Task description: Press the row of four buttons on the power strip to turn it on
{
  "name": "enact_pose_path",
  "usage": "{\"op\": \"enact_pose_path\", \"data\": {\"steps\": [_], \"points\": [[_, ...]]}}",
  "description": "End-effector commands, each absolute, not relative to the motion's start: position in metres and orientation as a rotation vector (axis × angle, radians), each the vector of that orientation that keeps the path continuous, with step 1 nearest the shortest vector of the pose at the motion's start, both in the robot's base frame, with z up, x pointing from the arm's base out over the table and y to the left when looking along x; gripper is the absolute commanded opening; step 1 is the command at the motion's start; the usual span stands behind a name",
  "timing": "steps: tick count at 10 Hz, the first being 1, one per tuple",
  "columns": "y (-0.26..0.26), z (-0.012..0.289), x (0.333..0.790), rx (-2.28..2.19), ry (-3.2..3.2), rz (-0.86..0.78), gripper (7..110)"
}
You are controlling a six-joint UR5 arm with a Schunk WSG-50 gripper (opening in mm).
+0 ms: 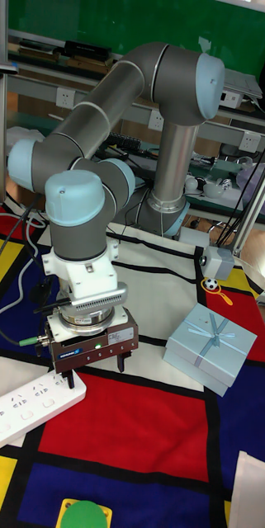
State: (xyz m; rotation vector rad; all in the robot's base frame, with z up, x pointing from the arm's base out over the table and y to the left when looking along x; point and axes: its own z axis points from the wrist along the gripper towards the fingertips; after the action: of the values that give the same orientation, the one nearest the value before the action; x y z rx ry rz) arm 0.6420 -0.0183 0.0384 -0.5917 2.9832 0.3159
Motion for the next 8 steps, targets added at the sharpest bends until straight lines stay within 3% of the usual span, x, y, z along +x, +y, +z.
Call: {"op": "enact_pose_path", "data": {"steps": [1,8], "points": [[-0.013,0.034,0.639,-0.579,2.980,0.319,88],[-0.020,0.023,0.648,-0.580,2.974,0.317,88]]}}
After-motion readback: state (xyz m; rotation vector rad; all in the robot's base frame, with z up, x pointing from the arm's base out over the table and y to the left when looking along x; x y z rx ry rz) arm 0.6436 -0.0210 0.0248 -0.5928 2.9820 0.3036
